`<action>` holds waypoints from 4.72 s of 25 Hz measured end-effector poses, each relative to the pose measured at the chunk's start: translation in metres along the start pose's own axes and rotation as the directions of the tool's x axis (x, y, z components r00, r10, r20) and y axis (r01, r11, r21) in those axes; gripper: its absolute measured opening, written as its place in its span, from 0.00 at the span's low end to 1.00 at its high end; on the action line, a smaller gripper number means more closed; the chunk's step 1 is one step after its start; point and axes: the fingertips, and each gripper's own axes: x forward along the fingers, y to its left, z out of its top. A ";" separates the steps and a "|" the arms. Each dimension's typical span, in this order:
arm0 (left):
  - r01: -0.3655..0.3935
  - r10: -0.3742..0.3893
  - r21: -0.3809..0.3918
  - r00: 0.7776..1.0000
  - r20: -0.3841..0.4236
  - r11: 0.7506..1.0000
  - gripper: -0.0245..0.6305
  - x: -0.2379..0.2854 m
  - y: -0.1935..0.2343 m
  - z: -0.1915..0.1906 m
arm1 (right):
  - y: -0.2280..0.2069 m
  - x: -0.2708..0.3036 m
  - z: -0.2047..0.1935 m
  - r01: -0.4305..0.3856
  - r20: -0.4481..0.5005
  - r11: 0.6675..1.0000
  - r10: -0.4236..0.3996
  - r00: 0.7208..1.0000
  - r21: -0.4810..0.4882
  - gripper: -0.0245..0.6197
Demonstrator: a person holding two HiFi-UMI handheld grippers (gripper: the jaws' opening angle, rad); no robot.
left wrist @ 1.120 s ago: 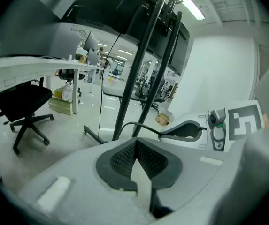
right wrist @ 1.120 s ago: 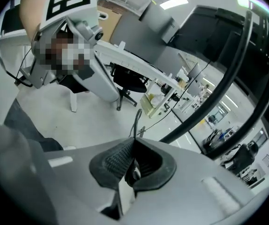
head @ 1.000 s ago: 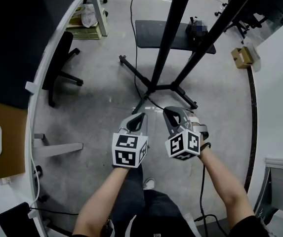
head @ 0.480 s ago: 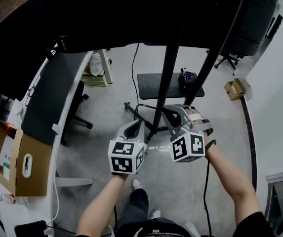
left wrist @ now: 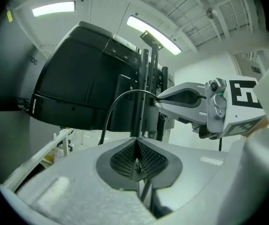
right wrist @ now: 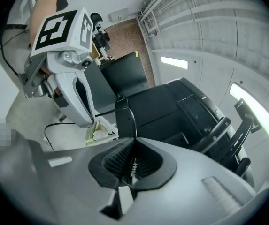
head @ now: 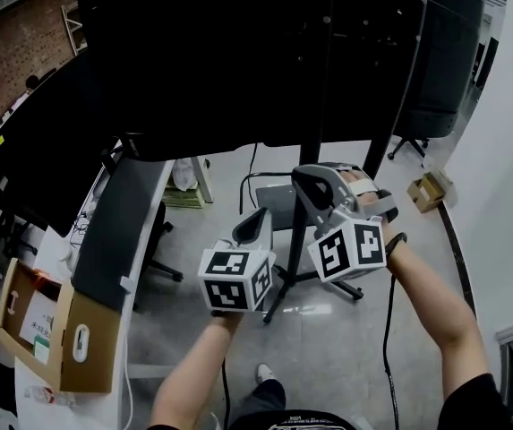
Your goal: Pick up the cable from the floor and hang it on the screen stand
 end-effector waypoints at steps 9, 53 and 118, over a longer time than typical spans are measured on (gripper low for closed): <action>0.044 -0.055 0.083 0.990 0.128 0.996 0.04 0.012 0.008 0.116 | -0.128 0.021 0.048 0.127 0.012 0.990 -0.127 0.992 -0.061 0.06; 0.100 -0.171 0.291 0.958 0.232 0.952 0.04 0.136 -0.049 0.323 | -0.490 0.054 0.017 0.337 -0.143 0.934 -0.351 0.925 -0.115 0.07; 0.150 -0.206 0.296 0.964 0.169 0.943 0.04 0.213 -0.178 0.266 | -0.460 -0.022 -0.250 0.277 -0.338 0.871 -0.139 0.931 0.405 0.07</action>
